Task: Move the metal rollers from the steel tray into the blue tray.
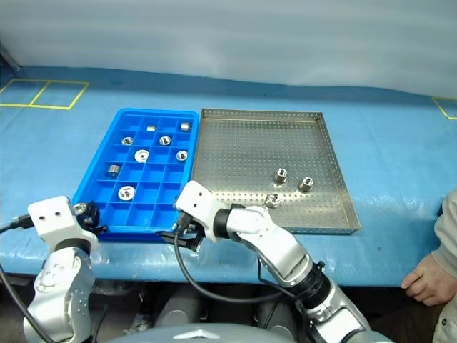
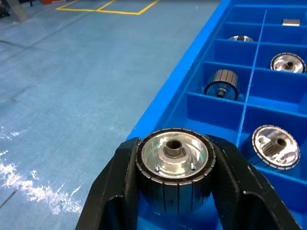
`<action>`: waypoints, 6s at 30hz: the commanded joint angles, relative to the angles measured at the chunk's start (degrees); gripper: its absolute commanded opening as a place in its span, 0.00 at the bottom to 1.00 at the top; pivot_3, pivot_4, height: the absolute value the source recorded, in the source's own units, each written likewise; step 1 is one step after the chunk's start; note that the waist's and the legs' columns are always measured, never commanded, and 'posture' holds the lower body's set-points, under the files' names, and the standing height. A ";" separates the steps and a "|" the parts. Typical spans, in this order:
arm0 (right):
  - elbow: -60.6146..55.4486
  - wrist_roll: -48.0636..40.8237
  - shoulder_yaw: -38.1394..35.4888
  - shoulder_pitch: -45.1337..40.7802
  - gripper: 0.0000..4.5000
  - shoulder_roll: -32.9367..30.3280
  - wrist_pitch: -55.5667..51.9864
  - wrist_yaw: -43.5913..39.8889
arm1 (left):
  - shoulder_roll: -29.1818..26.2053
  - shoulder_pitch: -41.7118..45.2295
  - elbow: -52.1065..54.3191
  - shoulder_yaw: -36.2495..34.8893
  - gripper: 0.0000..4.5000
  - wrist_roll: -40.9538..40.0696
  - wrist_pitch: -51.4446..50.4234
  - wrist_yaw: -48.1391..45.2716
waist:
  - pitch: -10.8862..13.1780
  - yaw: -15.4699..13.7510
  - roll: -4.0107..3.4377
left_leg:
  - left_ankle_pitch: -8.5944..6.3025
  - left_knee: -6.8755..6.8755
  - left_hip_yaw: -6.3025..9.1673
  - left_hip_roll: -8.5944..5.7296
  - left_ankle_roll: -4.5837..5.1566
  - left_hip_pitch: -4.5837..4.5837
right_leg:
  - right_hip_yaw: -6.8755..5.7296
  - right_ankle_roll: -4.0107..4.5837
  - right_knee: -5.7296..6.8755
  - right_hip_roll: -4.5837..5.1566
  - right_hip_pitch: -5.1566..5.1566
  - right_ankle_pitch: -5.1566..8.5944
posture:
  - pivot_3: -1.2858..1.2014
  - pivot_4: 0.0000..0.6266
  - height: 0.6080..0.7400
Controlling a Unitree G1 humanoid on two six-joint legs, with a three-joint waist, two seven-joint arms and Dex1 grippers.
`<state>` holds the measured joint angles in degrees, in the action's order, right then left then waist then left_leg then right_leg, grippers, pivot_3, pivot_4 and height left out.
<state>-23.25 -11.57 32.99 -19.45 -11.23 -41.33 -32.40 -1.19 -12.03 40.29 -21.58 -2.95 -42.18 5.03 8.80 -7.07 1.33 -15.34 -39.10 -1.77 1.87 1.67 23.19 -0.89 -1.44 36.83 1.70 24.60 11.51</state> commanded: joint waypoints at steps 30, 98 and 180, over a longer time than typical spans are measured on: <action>18.32 9.41 -34.28 -8.61 1.00 13.32 -9.44 38.93 | -18.18 5.18 5.15 29.50 0.90 -17.48 3.43 -27.88 | 0.13 4.75 -0.26 | 0.01 0.01 -0.06 0.08 -0.01 0.11 | 0.00 0.07 0.03 -0.11 0.11 0.02 | 0.57 0.24 1.00; 42.58 6.28 -16.95 -25.99 0.38 19.99 7.06 15.47 | -5.43 -9.28 16.14 14.63 0.90 -12.40 6.71 -3.10 | 0.31 -13.36 -0.60 | -0.02 0.16 0.07 -0.04 -0.36 0.79 | -0.64 -0.03 0.01 -0.29 0.78 0.02 | 0.73 0.24 1.00; 12.43 5.58 -24.75 -10.66 0.38 12.81 -8.33 27.35 | -7.40 3.31 3.92 26.52 0.90 -8.89 9.64 -7.41 | 0.15 4.35 -0.87 | 0.05 0.05 0.07 -0.15 -0.24 0.34 | 0.05 -0.19 0.24 -0.33 0.45 -0.14 | 0.62 0.24 1.00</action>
<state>-7.92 -5.09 6.46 -28.86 0.96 -49.35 -3.58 -9.14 -8.44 42.22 7.10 -12.98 -34.53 -4.18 8.95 -2.73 0.47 -15.29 -39.05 -1.69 1.72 1.42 23.53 -0.86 -1.63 37.07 1.37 25.05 11.37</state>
